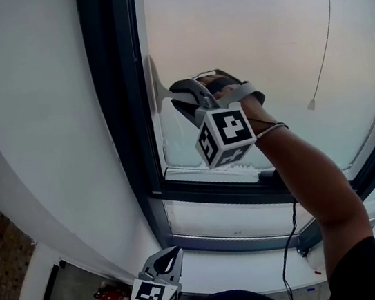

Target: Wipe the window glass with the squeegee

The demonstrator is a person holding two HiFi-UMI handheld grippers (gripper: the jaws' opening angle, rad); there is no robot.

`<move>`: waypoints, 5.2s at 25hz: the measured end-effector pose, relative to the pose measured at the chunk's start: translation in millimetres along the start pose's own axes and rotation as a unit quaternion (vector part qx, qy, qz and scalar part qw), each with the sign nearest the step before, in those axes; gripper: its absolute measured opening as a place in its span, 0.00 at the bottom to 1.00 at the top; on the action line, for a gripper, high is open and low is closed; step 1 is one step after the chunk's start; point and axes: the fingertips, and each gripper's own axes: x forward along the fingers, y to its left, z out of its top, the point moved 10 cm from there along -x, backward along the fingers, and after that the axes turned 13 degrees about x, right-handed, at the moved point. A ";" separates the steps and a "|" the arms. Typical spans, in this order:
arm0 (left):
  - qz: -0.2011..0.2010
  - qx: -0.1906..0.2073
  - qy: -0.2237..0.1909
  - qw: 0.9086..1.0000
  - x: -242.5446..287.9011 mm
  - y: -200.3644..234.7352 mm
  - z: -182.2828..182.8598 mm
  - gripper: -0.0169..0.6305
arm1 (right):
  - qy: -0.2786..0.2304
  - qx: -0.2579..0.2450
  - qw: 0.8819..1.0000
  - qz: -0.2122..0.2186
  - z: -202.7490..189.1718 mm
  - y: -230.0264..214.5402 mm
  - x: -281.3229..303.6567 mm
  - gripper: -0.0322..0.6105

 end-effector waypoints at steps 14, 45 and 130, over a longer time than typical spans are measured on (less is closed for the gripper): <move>0.000 -0.001 -0.007 1.000 6.9 3.8 1.6 0.03 | 0.006 -0.005 1.000 0.001 -3.7 -8.6 -3.1 0.19; -0.087 0.007 -0.019 0.996 65.3 -64.8 28.5 0.03 | 0.096 0.011 0.995 -0.024 -99.3 -24.0 -142.8 0.19; -0.066 0.092 -0.082 0.990 64.3 2.7 110.3 0.03 | 0.032 0.007 0.999 -0.015 3.8 -120.6 -28.8 0.19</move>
